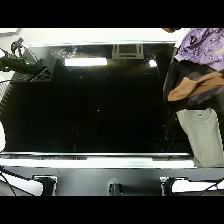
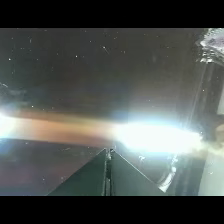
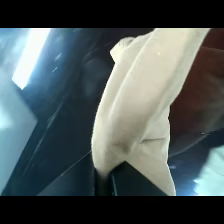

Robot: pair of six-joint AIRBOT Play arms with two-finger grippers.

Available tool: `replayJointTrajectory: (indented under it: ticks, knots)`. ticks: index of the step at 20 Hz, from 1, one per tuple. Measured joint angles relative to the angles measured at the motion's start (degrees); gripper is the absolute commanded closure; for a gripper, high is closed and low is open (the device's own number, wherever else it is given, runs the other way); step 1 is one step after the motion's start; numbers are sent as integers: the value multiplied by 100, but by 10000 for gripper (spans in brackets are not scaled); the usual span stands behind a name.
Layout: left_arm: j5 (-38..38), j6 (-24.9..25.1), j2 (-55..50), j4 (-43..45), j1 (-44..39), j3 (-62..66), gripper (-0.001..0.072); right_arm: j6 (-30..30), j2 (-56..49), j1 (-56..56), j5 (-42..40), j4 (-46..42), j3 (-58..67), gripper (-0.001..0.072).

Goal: Fold the clothes and pants, and hang the long-sleeved shirts on hangers.

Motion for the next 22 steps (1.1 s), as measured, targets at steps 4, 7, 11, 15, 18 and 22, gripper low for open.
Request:
replayJointTrajectory:
  ticks: [4,7,11,15,18,22]
  knots:
    - [-2,-39,0,-9,-17,0,690,385,240,-114,463,-577,0,686]
    - [-48,-42,0,-9,-28,0,690,573,431,-142,883,-1001,0,686]
    - [-210,-44,0,-9,-31,0,690,678,625,-153,1565,-1641,2,686]
    - [-345,-46,0,-7,-31,0,690,651,693,-153,2177,-2068,-13,686]
    - [-396,-48,0,-7,-31,0,690,496,754,-153,2522,-2389,-273,684]
    - [-431,-50,0,-7,-31,0,690,393,1182,-153,2562,-2927,-1405,684]
